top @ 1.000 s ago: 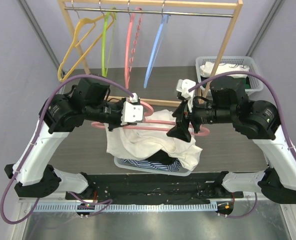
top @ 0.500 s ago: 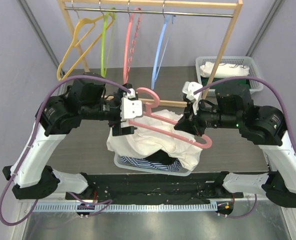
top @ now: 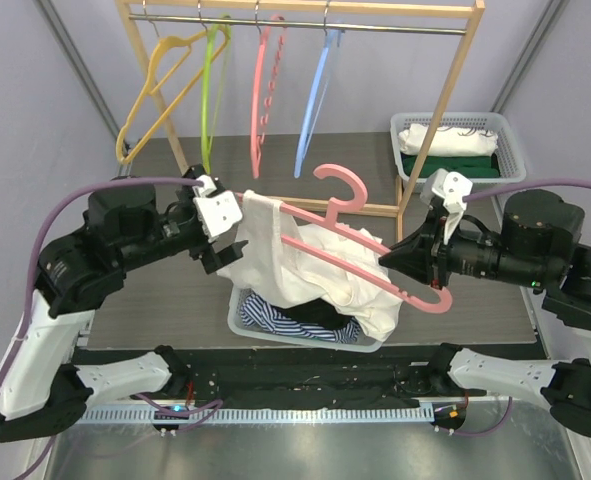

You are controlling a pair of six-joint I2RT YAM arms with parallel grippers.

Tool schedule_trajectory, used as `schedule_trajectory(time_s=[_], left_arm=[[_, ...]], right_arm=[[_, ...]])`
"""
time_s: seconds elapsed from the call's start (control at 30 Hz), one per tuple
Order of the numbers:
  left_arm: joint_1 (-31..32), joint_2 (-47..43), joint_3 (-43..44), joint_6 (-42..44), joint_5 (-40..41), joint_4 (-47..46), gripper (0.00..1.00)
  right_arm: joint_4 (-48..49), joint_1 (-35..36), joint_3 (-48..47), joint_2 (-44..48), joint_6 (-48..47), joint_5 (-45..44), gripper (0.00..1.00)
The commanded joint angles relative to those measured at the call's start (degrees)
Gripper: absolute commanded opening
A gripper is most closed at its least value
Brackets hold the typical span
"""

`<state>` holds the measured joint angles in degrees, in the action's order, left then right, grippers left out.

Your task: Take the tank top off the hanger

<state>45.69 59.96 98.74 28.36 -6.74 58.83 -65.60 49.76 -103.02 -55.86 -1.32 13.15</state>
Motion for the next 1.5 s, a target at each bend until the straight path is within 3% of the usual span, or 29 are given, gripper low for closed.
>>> schedule_trajectory(time_s=[0.0, 0.2, 0.23, 0.33, 0.37, 0.43, 0.47, 0.53, 0.57, 0.63, 0.67, 0.9, 1.13, 1.43, 1.47], left_arm=[[-0.34, 2.96, 0.05, -4.27, -1.16, -4.33, 1.00], [-0.34, 5.16, 0.58, -5.07, -2.22, -4.86, 1.00], [-0.34, 5.42, 0.49, -5.24, -2.31, -4.95, 0.95], [-0.34, 5.95, 0.31, -4.98, -2.84, -4.86, 0.66], [-0.34, 5.95, 0.49, -4.89, -2.75, -4.86, 0.45], [-0.34, 6.04, 1.19, -4.63, -2.05, -4.86, 0.33], [-0.43, 6.04, 1.45, -4.37, -1.79, -4.95, 0.34], [-0.52, 5.69, 1.89, -3.67, -0.99, -4.95, 0.46], [-0.60, 5.43, 1.98, -3.31, -0.64, -4.95, 0.60], [-1.13, 4.99, 2.94, -2.61, 0.94, -5.21, 0.78], [-1.22, 4.81, 3.12, -2.35, 1.55, -5.30, 0.99], [-3.06, 1.56, 0.94, -6.64, 5.78, -7.41, 1.00], [-4.73, -0.29, -6.45, -14.20, -0.37, -6.97, 0.98], [-4.82, 1.99, -6.72, -16.14, -2.05, -8.29, 0.83], [-4.82, 2.26, -6.54, -16.14, -2.05, -8.38, 0.74]], right_arm=[[5.31, -0.01, 0.81, -1.63, 1.23, -0.05, 0.01], [5.84, -0.01, 1.33, -1.01, 1.23, -0.05, 0.01], [5.92, -0.01, 1.42, -0.57, 1.23, -0.05, 0.01], [5.93, -0.01, 1.42, -0.05, 1.23, -0.40, 0.01], [5.84, -0.01, 1.42, 0.04, 1.23, -0.49, 0.01], [5.23, -0.01, 1.77, 0.40, 1.23, -0.75, 0.01], [5.05, -0.01, 1.95, 0.83, 1.23, -1.02, 0.01], [4.79, -0.01, 2.65, 1.27, 1.23, -1.37, 0.01], [4.70, -0.01, 2.91, 1.62, 1.15, -1.80, 0.01], [4.43, -0.01, 3.09, 1.80, 1.15, -2.25, 0.01], [4.43, -0.01, 3.09, 1.89, 1.23, -2.34, 0.01], [4.69, -0.01, 2.39, 1.36, 1.23, -4.00, 0.01], [5.49, -0.01, 1.60, 0.49, 1.23, -3.92, 0.01], [6.89, -0.01, 2.30, 0.66, 1.23, -3.22, 0.01], [7.07, -0.01, 2.39, 0.66, 1.23, -3.13, 0.01]])
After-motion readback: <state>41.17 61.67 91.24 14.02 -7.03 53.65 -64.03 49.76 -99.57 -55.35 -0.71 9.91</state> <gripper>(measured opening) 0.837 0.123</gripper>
